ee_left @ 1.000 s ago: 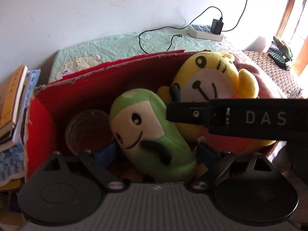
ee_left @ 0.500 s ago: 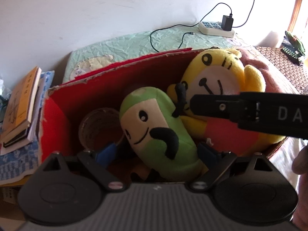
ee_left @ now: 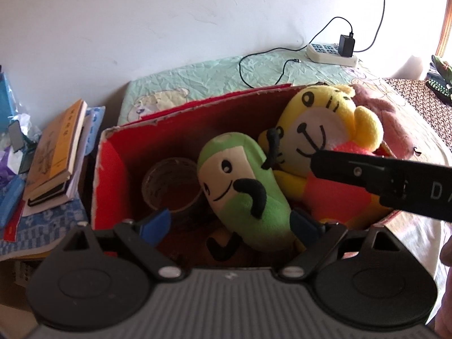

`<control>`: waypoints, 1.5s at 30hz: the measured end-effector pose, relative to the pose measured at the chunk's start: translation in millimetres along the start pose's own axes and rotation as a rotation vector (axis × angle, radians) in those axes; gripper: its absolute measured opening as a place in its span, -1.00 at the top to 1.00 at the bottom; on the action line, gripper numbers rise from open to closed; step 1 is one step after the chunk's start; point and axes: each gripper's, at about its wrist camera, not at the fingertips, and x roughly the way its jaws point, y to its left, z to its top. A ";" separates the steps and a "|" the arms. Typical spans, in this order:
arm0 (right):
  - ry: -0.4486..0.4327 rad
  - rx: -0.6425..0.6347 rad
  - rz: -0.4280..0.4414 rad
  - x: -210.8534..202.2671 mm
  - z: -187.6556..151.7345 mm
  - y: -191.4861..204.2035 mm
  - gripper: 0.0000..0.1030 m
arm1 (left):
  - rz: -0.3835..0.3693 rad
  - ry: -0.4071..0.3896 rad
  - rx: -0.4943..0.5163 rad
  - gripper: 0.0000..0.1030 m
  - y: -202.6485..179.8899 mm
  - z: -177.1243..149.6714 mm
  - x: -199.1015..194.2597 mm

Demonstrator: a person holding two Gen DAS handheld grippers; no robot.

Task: Organize objects
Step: 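Move the right gripper to the pink teddy bear beside the box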

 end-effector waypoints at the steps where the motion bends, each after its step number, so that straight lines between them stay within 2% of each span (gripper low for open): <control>1: -0.004 -0.001 0.000 -2.2 -1.0 -0.3 0.15 | 0.003 -0.003 0.000 -0.78 -0.5 -0.7 -2.1; 16: -0.057 0.030 0.035 -21.7 -14.9 -6.8 0.15 | -0.006 -0.046 -0.027 -0.82 -4.6 -7.6 -28.6; 24: -0.132 0.070 0.045 -45.8 -13.6 -25.8 0.15 | -0.089 -0.103 0.007 -0.80 -19.9 -3.4 -45.9; 33: -0.177 0.134 0.045 -67.5 -5.8 -68.8 0.14 | -0.156 -0.143 0.052 -0.79 -58.3 9.5 -53.8; 39: -0.178 0.180 0.064 -73.3 14.9 -105.9 0.14 | -0.172 -0.121 0.022 -0.74 -87.8 18.7 -49.2; 45: -0.127 0.216 0.045 -66.5 36.8 -150.0 0.03 | -0.196 -0.138 -0.036 -0.72 -114.6 23.6 -49.6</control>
